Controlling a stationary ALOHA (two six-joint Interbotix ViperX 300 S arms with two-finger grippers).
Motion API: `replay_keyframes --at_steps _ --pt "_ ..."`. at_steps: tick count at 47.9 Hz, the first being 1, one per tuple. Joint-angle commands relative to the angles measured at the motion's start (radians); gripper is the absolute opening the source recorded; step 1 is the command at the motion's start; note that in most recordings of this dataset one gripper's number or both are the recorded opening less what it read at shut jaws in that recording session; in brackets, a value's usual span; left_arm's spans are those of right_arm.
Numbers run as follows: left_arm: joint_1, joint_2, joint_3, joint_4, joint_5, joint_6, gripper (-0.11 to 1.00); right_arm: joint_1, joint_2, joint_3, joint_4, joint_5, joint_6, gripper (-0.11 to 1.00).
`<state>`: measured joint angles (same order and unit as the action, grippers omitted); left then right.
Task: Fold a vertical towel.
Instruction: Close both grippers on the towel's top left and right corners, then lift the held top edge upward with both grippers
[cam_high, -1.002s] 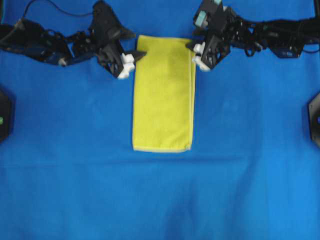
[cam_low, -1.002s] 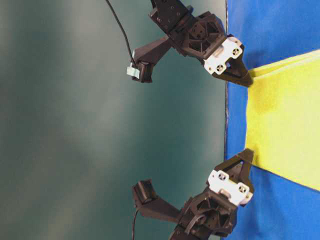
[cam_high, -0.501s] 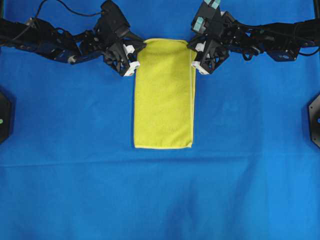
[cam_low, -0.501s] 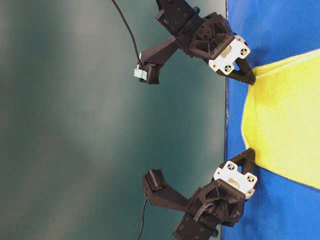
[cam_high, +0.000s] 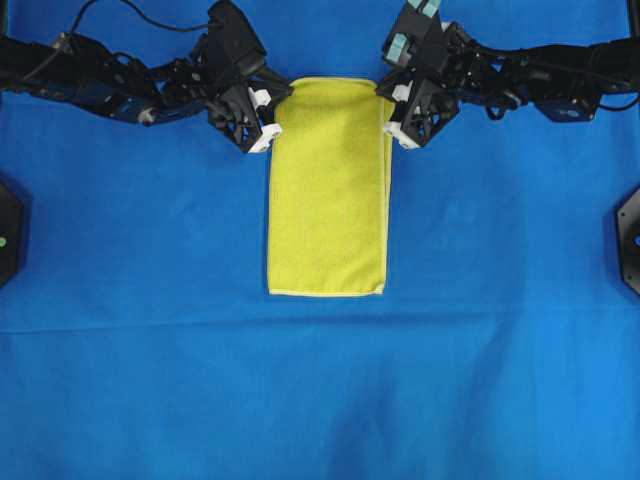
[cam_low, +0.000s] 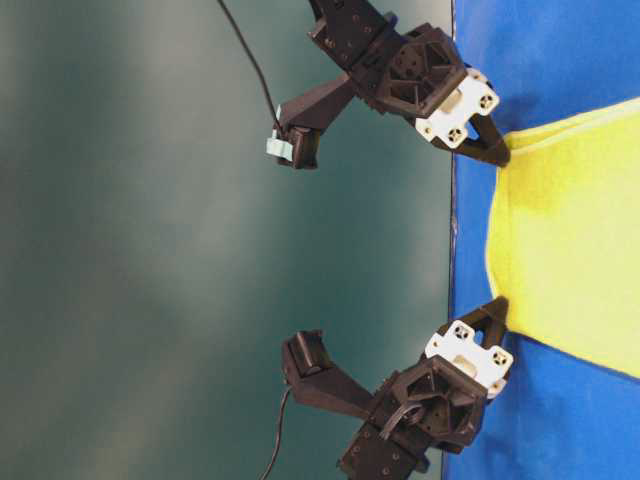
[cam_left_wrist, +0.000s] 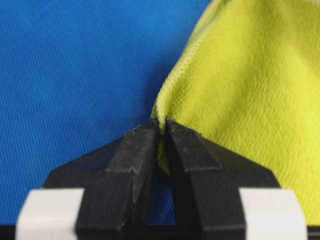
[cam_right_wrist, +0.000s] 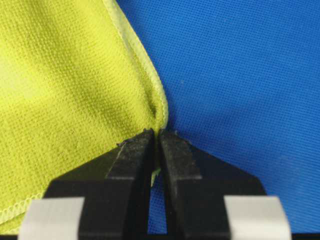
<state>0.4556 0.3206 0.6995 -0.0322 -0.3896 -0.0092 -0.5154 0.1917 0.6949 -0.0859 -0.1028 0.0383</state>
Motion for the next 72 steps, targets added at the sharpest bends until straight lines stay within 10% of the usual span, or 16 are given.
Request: replay_keyframes --at_steps 1,39,72 --pt "0.000 -0.040 -0.005 0.003 0.000 0.002 0.07 -0.014 -0.044 -0.009 -0.002 0.000 0.002 0.06" --pt "0.077 -0.080 -0.080 0.003 0.064 0.078 0.07 -0.091 -0.089 -0.043 -0.020 -0.002 -0.009 0.06" --pt "-0.133 -0.331 0.028 0.003 0.199 0.100 0.07 0.092 -0.356 0.097 0.000 0.052 0.006 0.06"
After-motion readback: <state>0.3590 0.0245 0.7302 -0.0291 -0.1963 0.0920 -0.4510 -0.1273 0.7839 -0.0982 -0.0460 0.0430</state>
